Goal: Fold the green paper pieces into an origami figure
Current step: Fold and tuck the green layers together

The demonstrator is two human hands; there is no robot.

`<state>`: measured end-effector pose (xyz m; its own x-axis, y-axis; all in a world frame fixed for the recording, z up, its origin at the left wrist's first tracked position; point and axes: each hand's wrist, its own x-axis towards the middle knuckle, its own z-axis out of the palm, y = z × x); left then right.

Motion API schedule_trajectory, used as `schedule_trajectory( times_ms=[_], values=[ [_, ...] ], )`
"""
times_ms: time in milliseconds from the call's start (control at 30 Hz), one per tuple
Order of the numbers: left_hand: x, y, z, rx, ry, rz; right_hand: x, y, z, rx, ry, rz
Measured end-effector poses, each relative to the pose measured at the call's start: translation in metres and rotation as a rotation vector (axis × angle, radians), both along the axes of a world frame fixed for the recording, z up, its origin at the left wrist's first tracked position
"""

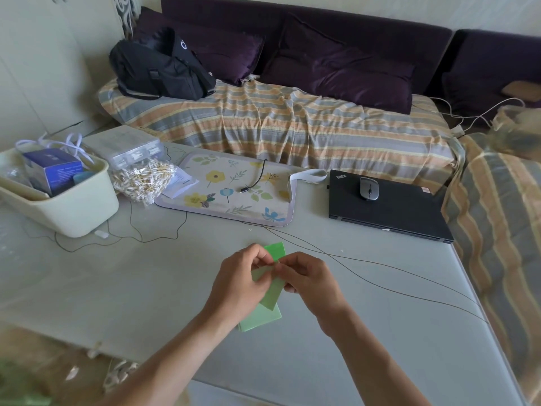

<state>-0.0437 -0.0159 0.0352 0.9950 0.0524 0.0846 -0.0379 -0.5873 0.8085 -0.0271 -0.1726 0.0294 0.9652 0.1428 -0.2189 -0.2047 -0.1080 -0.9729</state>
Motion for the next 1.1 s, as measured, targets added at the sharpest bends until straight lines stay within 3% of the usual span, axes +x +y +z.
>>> schedule_trajectory(
  times_ms=[200, 333, 500, 667, 833, 1100],
  values=[
    [-0.004, -0.002, 0.0, 0.142, 0.074, -0.049, 0.0, -0.002, -0.001, -0.018, -0.009, -0.031],
    [-0.007, -0.003, 0.005, 0.103, 0.123, 0.0, 0.0, 0.001, -0.003, -0.05, -0.014, -0.04],
    [-0.005, -0.002, 0.008, -0.014, 0.204, 0.075, 0.001, 0.0, -0.006, -0.167, -0.067, -0.038],
    [-0.006, -0.001, 0.011, -0.169, 0.352, 0.122, -0.001, 0.002, -0.007, -0.39, -0.282, -0.093],
    [-0.008, -0.002, 0.012, -0.383, 0.505, 0.119, -0.003, 0.004, -0.007, -0.447, -0.512, -0.077],
    [-0.005, 0.001, 0.013, -0.517, 0.519, 0.236, -0.008, 0.007, -0.008, -0.5, -0.704, 0.102]
  ],
)
